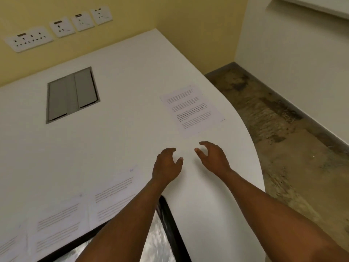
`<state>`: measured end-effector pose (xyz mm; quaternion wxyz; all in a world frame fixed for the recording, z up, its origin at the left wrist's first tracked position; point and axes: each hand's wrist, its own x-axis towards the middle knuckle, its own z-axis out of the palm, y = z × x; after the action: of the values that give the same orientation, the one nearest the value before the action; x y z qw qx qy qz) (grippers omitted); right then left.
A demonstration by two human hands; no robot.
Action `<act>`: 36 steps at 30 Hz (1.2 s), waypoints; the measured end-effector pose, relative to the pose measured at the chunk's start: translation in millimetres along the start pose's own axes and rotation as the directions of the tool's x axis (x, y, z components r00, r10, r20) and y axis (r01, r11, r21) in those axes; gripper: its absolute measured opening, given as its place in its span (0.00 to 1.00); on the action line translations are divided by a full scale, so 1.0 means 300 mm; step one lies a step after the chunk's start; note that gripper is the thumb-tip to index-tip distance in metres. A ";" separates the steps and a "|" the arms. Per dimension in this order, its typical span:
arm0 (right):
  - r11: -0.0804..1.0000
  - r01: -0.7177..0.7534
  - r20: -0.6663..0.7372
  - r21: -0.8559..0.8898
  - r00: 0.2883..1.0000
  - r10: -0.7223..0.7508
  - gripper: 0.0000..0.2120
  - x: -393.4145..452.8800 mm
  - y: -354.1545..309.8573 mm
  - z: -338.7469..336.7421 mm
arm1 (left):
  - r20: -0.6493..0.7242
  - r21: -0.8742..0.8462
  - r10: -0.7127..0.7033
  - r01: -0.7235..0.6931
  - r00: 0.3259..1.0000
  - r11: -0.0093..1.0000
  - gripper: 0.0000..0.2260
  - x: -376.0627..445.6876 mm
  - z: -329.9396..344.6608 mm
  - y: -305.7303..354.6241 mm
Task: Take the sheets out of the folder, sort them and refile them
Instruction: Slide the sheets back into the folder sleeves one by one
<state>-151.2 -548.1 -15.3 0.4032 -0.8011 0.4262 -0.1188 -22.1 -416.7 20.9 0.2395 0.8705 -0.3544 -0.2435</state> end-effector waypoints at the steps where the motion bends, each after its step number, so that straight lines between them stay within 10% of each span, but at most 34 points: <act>1: 1.000 -0.010 -0.018 0.008 1.000 0.011 0.21 0.045 0.005 -0.015 | 0.006 0.005 0.006 -0.006 1.000 1.000 0.24 0.049 0.005 0.017; 22: 0.882 -0.411 -0.195 -0.230 0.908 0.372 0.34 0.709 0.066 -0.135 | -0.057 0.040 -0.135 0.138 0.989 0.990 0.24 0.668 0.122 0.111; 28: 0.943 -0.310 -0.170 -0.124 0.943 0.287 0.09 0.688 0.076 -0.110 | -0.086 -0.045 -0.128 0.124 0.988 0.991 0.24 0.648 0.126 0.077; 36: 0.873 -0.339 -0.151 0.351 0.900 0.410 0.07 0.458 0.077 -0.136 | -0.101 -0.254 -0.166 0.136 0.981 0.958 0.28 0.489 0.059 0.008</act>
<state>-103.0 -684.5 -27.1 0.4917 -0.6095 0.5912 -0.1927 58.5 -530.0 -28.5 0.3473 0.8717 -0.2389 -0.2500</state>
